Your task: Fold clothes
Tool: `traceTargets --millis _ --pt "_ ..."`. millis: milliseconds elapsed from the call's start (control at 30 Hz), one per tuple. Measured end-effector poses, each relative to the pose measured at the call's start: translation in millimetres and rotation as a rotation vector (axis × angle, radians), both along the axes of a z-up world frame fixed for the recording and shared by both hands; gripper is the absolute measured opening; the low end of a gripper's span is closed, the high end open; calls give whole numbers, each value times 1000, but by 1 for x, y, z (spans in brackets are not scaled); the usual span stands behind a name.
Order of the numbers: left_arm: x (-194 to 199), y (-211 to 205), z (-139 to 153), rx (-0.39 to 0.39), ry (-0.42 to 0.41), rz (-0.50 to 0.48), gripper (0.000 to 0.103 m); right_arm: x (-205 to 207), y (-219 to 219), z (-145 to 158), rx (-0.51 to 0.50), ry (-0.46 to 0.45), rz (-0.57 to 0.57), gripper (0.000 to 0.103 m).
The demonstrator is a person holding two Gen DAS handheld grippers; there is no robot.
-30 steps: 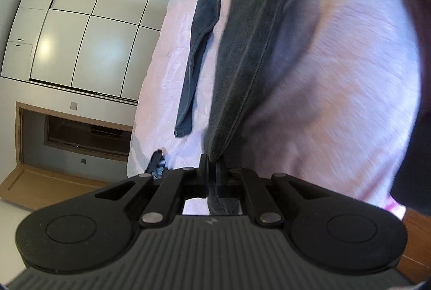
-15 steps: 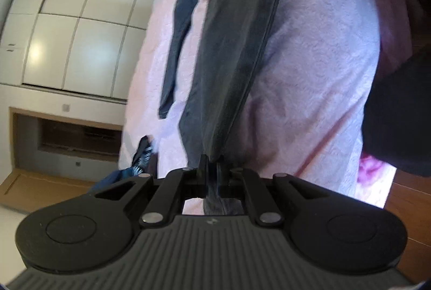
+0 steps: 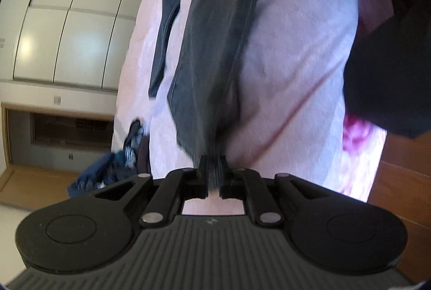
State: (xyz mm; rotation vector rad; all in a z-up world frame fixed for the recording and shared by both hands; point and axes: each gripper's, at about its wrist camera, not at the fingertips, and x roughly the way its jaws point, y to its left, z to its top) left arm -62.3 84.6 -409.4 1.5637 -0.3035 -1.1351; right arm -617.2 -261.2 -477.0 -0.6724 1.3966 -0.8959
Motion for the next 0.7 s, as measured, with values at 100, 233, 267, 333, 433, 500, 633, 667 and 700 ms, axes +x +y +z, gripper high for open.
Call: traceTargets --millis 100,233,267,333,433,500,633,667,700 --pt "14 2 14 -33 20 52 8 -13 3 12 4 -82 -80 49" --pt "26 -13 39 -100 46 96 9 -11 9 44 -7 -256 -108 49" --pt "26 -21 45 -113 48 92 10 -4 7 53 -4 -302 -98 49" --pt "26 -38 53 -129 51 77 15 12 2 70 5 -389 -73 49" --pt "29 -75 60 -154 77 43 27 46 -19 90 61 -497 -24 49" --pt "31 -102 62 -158 97 21 33 71 -36 98 113 -546 7 49" --pt "40 -162 55 -153 104 -30 34 134 -68 103 185 -572 98 49" --pt "44 -179 50 -148 98 -44 34 151 -74 103 197 -568 124 49" --pt "48 -195 46 -143 92 -59 34 164 -79 101 211 -565 146 49"
